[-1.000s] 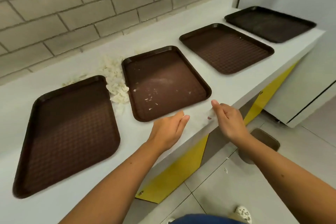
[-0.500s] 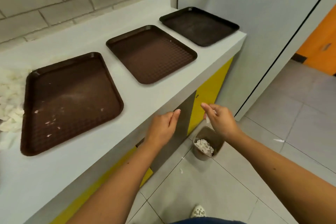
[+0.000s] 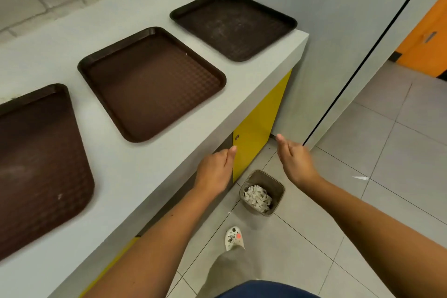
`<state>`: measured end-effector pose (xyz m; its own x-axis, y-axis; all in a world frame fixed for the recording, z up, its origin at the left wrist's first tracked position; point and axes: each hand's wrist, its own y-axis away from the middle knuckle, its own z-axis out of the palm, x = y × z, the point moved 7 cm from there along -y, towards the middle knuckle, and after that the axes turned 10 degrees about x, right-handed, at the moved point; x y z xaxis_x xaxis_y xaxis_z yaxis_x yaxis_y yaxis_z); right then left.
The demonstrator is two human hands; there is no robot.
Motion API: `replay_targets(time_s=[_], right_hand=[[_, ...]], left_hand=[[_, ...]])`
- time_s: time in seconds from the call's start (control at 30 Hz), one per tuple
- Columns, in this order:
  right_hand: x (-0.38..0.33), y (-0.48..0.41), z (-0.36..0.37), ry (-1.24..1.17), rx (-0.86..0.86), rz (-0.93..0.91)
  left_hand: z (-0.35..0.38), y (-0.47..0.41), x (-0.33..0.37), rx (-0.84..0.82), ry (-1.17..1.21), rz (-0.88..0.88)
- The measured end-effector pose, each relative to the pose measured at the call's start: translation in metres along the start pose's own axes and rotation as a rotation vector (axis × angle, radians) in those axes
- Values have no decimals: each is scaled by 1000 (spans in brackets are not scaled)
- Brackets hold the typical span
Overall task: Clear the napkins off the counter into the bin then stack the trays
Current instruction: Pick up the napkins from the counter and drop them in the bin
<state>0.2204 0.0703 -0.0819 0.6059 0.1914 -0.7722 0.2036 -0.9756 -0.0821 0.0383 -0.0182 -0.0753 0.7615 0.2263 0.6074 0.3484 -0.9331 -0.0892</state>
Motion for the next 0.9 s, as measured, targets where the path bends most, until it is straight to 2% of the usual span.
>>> replay_targets(time_s=[0.1, 0.2, 0.27, 0.37, 0.5, 0.63, 0.77, 0.9], right_hand=[[28, -21, 8, 1, -23, 87], [63, -41, 25, -87, -122, 242], [87, -51, 37, -78, -187, 309], [125, -60, 51, -48, -235, 411], [175, -57, 72, 6, -395, 613], [202, -67, 89, 111, -514, 561], [227, -64, 107, 52, -657, 703], [229, -76, 104, 152, -612, 564]], left_hand=[[30, -20, -7, -132, 10, -54], [65, -34, -14, -327, 58, -188], [84, -43, -16, -384, 129, -265], [106, -58, -17, -377, 191, -278], [134, -65, -23, -318, 215, -335], [156, -63, -31, -260, 242, -431], [173, -60, -41, -247, 255, -510], [190, -58, -50, -252, 232, -608]])
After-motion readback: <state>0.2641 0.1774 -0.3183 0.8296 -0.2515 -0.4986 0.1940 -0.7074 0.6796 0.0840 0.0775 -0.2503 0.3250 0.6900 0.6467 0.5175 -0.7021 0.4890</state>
